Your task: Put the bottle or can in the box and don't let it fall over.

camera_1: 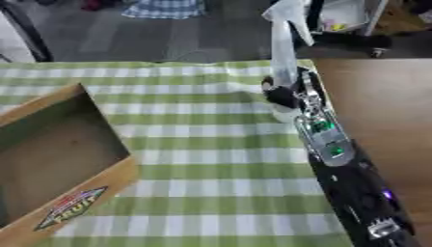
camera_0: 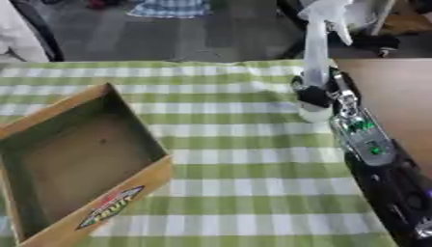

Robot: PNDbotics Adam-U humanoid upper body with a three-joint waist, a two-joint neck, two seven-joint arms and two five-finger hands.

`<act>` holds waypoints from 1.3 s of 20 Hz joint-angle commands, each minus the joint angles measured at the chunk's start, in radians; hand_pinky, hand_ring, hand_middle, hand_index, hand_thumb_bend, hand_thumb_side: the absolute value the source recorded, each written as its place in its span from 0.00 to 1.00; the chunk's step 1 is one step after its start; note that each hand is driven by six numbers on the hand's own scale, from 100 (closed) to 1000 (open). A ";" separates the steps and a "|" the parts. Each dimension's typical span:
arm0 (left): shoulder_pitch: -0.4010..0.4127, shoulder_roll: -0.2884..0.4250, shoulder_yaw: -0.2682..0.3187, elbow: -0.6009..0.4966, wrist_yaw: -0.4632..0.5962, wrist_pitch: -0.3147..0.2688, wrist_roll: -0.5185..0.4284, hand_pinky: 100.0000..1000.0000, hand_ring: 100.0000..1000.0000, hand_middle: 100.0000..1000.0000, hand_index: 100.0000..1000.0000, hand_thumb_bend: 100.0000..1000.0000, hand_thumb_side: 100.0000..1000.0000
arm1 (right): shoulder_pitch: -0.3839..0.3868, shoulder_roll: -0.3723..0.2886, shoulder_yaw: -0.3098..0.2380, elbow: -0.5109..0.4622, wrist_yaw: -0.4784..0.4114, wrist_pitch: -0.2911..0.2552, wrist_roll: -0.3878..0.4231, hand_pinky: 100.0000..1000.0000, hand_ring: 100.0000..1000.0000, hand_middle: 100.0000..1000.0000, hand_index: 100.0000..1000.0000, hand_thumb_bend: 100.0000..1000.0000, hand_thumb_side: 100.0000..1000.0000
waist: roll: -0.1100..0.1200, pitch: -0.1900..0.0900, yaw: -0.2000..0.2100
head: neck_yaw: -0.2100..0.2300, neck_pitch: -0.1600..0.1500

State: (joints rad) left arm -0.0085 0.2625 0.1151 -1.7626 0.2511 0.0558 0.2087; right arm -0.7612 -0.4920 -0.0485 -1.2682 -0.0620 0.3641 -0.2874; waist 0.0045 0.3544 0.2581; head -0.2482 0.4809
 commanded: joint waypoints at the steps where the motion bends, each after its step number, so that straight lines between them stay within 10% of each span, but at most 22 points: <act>1: 0.006 0.002 -0.008 0.009 -0.001 0.006 -0.008 1.00 0.55 0.66 0.67 0.05 0.77 | -0.007 -0.008 0.011 -0.009 -0.040 0.001 -0.010 1.00 0.80 0.33 0.23 0.00 0.00 | 0.000 -0.013 -0.001 | -0.003 -0.010; 18: 0.009 0.003 -0.008 0.011 0.001 0.010 -0.017 1.00 0.55 0.66 0.66 0.04 0.78 | -0.041 -0.013 0.028 -0.092 -0.062 -0.045 -0.012 1.00 0.45 0.08 0.03 0.00 0.00 | -0.002 -0.026 -0.004 | -0.009 -0.004; 26: 0.010 0.004 -0.008 0.012 0.000 0.011 -0.021 1.00 0.55 0.67 0.66 0.04 0.79 | -0.081 0.000 0.047 -0.158 -0.083 -0.061 -0.001 1.00 0.48 0.08 0.03 0.00 0.00 | -0.004 -0.030 -0.004 | -0.010 0.001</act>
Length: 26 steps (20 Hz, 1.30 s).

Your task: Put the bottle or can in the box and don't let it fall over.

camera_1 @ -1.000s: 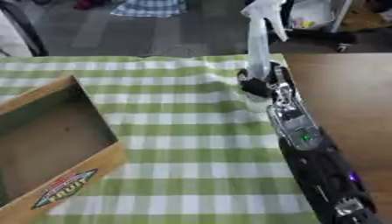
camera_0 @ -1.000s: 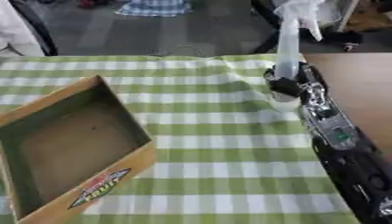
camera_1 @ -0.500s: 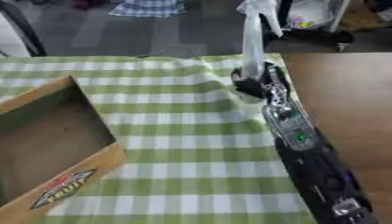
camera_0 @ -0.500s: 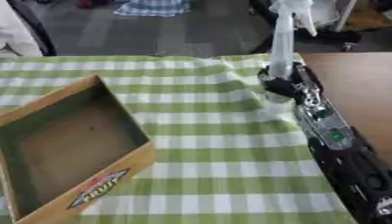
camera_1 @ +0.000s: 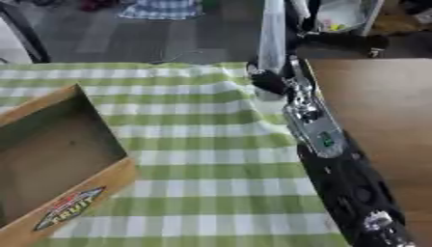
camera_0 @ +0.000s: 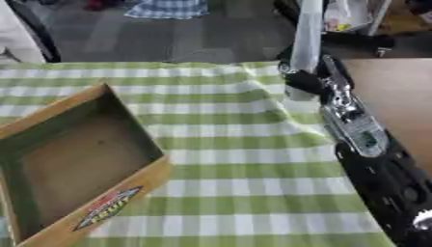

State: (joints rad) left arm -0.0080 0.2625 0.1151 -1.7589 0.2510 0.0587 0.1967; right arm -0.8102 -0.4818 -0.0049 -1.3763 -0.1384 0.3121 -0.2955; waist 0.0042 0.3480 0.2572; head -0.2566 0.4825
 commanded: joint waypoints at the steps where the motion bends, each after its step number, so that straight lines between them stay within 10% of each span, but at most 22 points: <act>1: 0.010 0.004 -0.008 0.008 0.000 0.008 -0.009 1.00 0.55 0.67 0.66 0.04 0.79 | -0.039 -0.007 0.007 -0.063 -0.006 -0.011 0.012 1.00 0.48 0.08 0.03 0.00 0.00 | -0.004 -0.024 -0.003 | -0.001 0.000; 26: 0.008 0.021 -0.010 0.008 0.002 0.013 -0.017 1.00 0.55 0.67 0.66 0.03 0.79 | -0.206 0.254 0.211 -0.213 -0.023 0.013 0.149 0.99 0.55 0.12 0.05 0.00 0.00 | -0.021 -0.083 0.016 | -0.024 0.057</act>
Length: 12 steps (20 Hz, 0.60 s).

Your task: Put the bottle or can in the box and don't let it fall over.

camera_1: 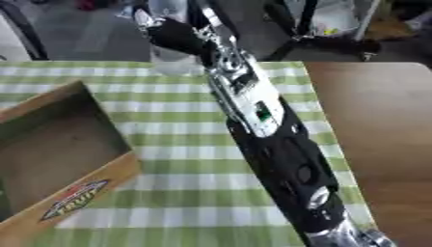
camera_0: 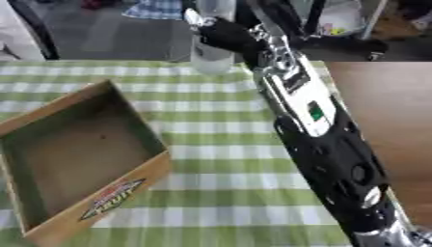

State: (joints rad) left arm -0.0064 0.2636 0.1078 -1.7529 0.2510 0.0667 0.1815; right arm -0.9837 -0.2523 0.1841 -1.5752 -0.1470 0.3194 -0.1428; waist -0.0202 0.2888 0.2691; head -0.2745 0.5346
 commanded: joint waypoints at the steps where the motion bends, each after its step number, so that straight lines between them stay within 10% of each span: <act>1: 0.006 0.021 -0.003 0.002 0.002 0.006 -0.002 1.00 0.55 0.67 0.66 0.03 0.79 | -0.038 0.039 0.033 -0.009 -0.020 0.008 -0.007 0.99 0.55 0.13 0.05 0.00 0.00 | 0.002 -0.026 0.006 | -0.009 0.007; 12: -0.016 0.031 -0.015 0.001 0.003 0.008 -0.013 1.00 0.55 0.66 0.66 0.03 0.79 | -0.077 0.204 0.128 0.090 -0.004 -0.001 -0.031 0.98 0.59 0.12 0.05 0.00 0.00 | -0.019 -0.029 0.077 | -0.065 0.001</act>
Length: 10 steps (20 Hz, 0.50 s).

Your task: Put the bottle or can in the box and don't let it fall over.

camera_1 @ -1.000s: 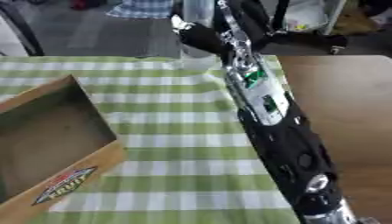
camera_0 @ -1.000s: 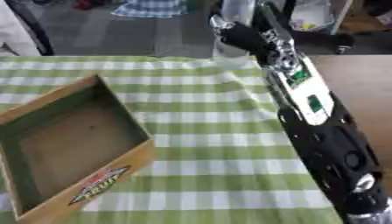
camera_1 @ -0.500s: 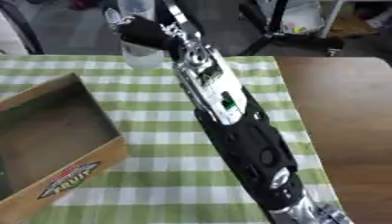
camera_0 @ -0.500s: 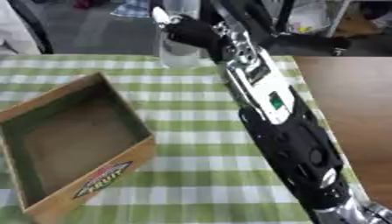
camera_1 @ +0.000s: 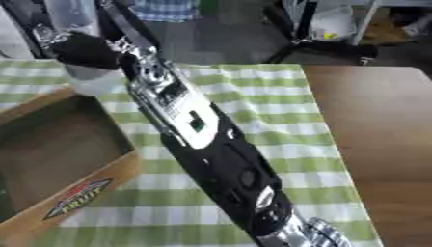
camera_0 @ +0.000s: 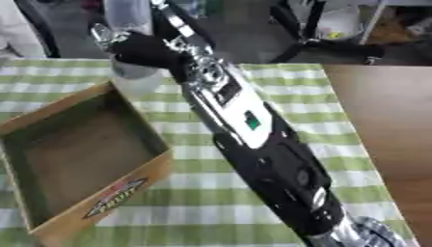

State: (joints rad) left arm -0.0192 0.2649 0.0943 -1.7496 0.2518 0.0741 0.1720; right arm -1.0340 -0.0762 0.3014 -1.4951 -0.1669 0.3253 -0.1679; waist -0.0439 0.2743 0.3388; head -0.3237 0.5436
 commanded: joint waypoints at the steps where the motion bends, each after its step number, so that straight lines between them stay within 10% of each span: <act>1: -0.004 0.031 -0.001 -0.003 0.001 0.000 -0.003 1.00 0.55 0.66 0.66 0.03 0.79 | -0.026 0.038 0.017 0.020 0.020 -0.012 -0.005 0.98 0.60 0.13 0.05 0.00 0.00 | 0.003 -0.013 0.017 | -0.020 -0.010; 10: -0.013 0.046 0.004 -0.012 -0.003 -0.011 0.005 1.00 0.55 0.67 0.67 0.03 0.80 | -0.022 0.140 0.080 0.109 0.044 -0.070 -0.021 0.96 0.62 0.18 0.07 0.00 0.00 | -0.009 -0.007 0.064 | -0.054 -0.009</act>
State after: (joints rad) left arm -0.0264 0.2819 0.0905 -1.7500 0.2514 0.0673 0.1748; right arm -1.0349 0.0464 0.3742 -1.3830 -0.1282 0.2672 -0.1864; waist -0.0612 0.2804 0.4011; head -0.3725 0.5426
